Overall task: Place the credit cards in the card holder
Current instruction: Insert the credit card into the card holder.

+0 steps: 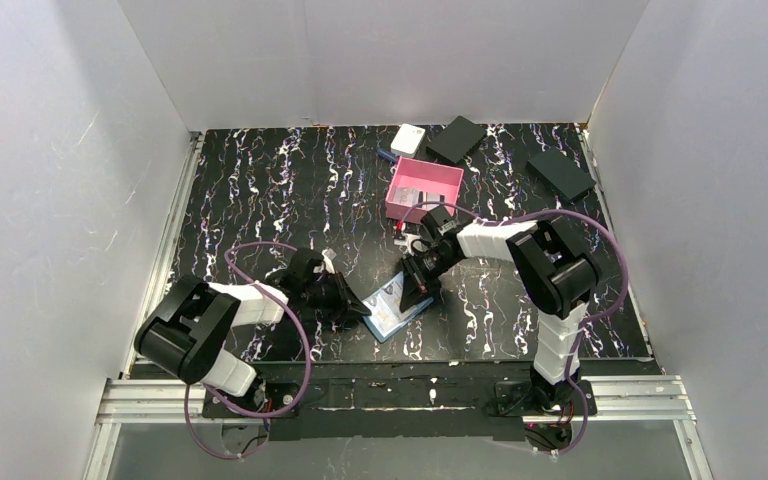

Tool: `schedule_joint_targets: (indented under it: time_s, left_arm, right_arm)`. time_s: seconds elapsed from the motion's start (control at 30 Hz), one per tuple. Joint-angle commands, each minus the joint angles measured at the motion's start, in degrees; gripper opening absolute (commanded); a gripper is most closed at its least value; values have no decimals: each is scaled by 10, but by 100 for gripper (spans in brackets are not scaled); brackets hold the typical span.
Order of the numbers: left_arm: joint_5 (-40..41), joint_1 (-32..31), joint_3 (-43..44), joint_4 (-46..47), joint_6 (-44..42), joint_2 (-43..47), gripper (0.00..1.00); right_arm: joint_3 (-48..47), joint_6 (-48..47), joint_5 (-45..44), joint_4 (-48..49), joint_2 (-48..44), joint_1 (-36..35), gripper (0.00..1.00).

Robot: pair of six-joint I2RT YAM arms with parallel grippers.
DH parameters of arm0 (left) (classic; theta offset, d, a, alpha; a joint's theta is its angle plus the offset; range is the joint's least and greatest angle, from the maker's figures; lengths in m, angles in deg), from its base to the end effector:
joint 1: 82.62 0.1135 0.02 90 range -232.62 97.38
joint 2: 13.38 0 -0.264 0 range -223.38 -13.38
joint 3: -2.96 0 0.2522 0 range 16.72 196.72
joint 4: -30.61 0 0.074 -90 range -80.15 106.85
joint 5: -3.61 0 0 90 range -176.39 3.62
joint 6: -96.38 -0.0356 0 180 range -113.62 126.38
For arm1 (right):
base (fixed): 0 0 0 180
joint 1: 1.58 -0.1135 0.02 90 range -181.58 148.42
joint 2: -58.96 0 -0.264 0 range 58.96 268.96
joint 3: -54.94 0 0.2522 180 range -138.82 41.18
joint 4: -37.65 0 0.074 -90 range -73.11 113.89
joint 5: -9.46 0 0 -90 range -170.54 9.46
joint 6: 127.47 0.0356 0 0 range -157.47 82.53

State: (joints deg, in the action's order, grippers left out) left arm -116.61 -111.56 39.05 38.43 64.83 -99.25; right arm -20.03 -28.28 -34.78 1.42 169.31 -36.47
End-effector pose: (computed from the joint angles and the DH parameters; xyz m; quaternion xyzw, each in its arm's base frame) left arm 0.2029 -0.1327 0.1142 -0.1220 0.8798 -0.4436 0.1197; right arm 0.2714 0.2203 0.1212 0.2628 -0.8729 -0.4110 0.0076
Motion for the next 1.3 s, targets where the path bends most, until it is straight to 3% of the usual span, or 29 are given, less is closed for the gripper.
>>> schedule_joint_targets:
  time_s: [0.0,0.23,0.6,1.27]
  left_arm:
    - [103,10,13,-211,-95,8,0]
    - [65,23,15,-181,-81,-15,0]
    - [60,23,18,-185,-93,-24,0]
    - [43,23,22,-182,-109,-44,0]
  right_arm:
    - [19,8,-3,18,10,-1,8]
    - [37,41,35,67,18,-2,2]
    - [38,47,89,120,40,-7,1]
    - [-13,-29,58,74,72,-14,8]
